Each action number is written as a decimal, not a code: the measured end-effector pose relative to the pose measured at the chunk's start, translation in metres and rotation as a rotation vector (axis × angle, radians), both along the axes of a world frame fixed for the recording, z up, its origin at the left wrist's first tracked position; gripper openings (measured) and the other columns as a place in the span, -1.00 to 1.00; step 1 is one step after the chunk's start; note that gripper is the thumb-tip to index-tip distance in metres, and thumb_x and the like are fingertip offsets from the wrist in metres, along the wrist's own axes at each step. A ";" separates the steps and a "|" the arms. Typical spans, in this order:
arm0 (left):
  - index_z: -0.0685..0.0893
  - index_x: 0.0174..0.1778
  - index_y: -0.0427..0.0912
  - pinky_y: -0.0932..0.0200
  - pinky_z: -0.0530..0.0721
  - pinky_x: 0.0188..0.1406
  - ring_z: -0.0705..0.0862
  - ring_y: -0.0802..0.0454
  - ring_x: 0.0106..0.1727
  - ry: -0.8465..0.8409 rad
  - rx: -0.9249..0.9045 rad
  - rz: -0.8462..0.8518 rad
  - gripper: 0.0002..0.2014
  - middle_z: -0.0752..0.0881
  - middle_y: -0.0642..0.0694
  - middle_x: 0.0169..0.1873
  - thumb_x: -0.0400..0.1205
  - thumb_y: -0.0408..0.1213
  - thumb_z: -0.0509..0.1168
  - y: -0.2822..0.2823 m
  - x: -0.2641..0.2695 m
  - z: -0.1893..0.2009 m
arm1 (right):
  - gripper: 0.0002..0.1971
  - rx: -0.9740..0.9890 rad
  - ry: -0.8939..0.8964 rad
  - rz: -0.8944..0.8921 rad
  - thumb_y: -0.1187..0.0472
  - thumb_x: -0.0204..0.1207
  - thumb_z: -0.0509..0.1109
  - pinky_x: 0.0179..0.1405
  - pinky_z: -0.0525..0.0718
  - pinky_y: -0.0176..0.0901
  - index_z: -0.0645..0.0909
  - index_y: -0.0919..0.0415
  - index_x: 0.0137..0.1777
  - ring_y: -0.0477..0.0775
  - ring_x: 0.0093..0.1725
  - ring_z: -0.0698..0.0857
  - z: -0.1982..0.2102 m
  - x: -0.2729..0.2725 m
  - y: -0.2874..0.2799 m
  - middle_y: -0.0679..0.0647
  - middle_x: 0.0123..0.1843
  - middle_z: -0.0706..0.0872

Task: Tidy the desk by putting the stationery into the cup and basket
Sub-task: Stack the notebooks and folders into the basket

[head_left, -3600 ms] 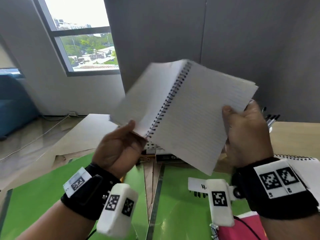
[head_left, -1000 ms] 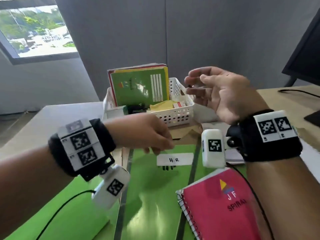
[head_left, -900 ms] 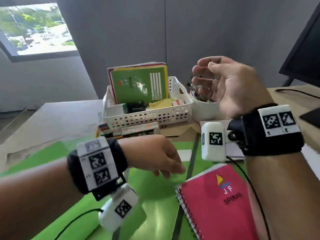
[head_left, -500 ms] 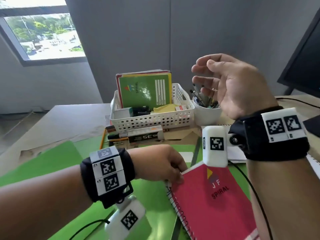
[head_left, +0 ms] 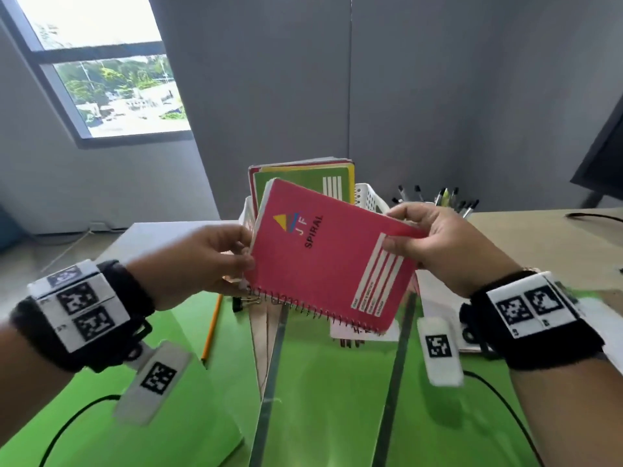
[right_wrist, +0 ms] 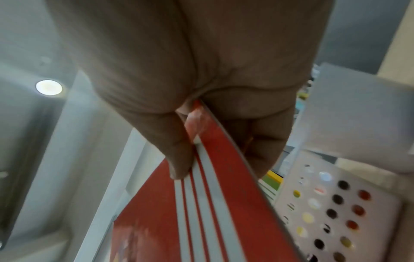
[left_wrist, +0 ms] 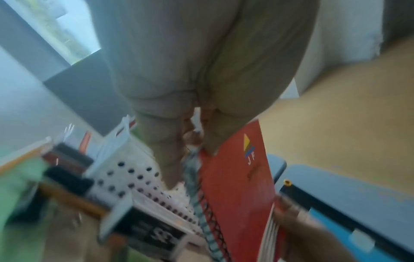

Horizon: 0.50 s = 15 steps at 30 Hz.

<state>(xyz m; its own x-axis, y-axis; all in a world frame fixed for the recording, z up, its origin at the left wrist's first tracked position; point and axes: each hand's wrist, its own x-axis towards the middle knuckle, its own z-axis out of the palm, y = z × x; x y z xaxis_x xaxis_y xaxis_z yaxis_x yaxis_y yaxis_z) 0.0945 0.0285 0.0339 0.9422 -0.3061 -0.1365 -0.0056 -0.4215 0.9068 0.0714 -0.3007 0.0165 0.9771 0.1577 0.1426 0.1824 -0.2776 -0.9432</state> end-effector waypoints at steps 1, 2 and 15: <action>0.69 0.11 -0.27 0.07 0.87 -0.01 0.84 -0.10 -0.02 -0.065 0.088 0.006 -0.82 0.75 -0.29 0.06 0.62 -0.51 0.44 0.001 0.003 0.003 | -0.88 -0.043 -0.063 -0.021 0.37 0.60 0.49 0.02 0.86 0.26 0.73 0.18 0.07 0.16 -0.08 0.89 0.005 0.002 0.006 0.14 -0.08 0.88; 0.66 0.21 -0.21 0.19 0.84 0.00 0.84 -0.07 0.08 -0.166 0.163 0.002 -0.69 0.76 -0.21 0.13 0.58 -0.44 0.51 0.001 0.006 0.009 | -0.89 -0.093 -0.116 -0.032 0.36 0.62 0.48 -0.03 0.87 0.17 0.74 0.15 0.06 0.10 -0.11 0.89 0.012 0.004 0.012 0.09 -0.10 0.89; 0.53 -0.18 0.06 0.33 0.46 -0.34 0.60 0.13 -0.26 -0.880 0.900 0.004 -0.80 0.65 0.05 -0.21 0.79 -0.13 0.25 -0.054 0.098 0.109 | -0.53 0.099 -0.256 -0.489 -0.16 0.50 0.52 0.10 0.77 0.05 0.53 -0.04 0.33 -0.08 0.15 0.73 0.021 0.041 0.048 -0.10 0.26 0.70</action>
